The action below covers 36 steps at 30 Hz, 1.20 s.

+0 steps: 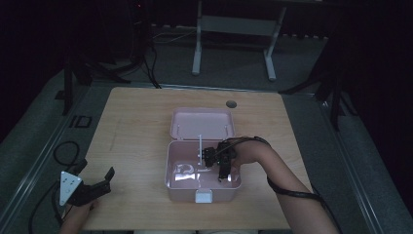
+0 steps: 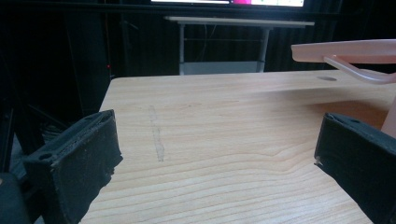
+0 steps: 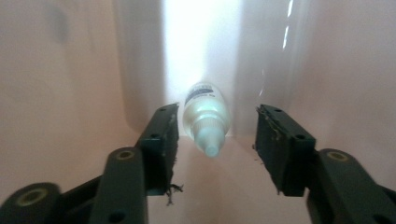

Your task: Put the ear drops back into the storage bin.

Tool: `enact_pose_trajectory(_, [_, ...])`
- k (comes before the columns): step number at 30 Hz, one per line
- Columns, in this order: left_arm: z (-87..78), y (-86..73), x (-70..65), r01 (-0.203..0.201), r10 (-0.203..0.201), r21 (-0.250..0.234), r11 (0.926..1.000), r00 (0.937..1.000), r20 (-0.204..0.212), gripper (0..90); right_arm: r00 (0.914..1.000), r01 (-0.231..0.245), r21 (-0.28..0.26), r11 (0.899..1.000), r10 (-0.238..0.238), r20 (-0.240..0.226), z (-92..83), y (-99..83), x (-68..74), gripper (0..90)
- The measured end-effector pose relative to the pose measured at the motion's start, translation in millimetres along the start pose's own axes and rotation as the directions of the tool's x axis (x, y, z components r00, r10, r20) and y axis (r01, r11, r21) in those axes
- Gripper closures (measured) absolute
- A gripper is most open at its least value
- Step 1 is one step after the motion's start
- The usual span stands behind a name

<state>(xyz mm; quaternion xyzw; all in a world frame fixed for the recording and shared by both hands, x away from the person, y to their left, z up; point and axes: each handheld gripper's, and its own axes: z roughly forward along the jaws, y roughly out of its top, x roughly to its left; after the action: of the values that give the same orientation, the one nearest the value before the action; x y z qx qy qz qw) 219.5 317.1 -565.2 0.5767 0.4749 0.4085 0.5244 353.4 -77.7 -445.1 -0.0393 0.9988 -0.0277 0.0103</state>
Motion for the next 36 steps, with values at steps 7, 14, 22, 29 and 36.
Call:
enact_pose_trajectory(7, [-0.1, 0.0, -0.1, -0.002, 0.002, -0.001, 1.0000, 1.0000, 0.002, 0.4, 0.9991, 0.003, -0.059, 0.998, 0.000, 0.042, -25.5, -10.6, 6.6, 37.7])
enact_pose_trajectory(14, [-0.1, 0.0, -0.1, -0.003, 0.003, 0.000, 1.0000, 1.0000, 0.001, 0.4, 0.9982, -0.045, -0.142, 0.989, 0.050, 0.034, -51.0, -32.2, 8.4, 25.5])
enact_pose_trajectory(22, [0.0, 0.1, -0.3, -0.004, 0.004, 0.002, 1.0000, 1.0000, 0.000, 0.4, 0.9964, -0.070, -0.214, 0.974, 0.079, 0.031, -68.0, -64.1, 11.1, 18.9])
enact_pose_trajectory(29, [0.1, 0.1, -0.3, -0.004, 0.004, 0.003, 1.0000, 1.0000, -0.002, 0.4, 0.9910, -0.120, -0.238, 0.964, 0.130, 0.028, -69.3, -93.6, 11.5, 16.9])
enact_pose_trajectory(36, [0.1, 0.2, -0.3, -0.004, 0.004, 0.005, 1.0000, 1.0000, -0.002, 0.4, 0.9831, -0.162, -0.248, 0.955, 0.178, 0.042, -58.5, -119.8, 12.0, 17.2])
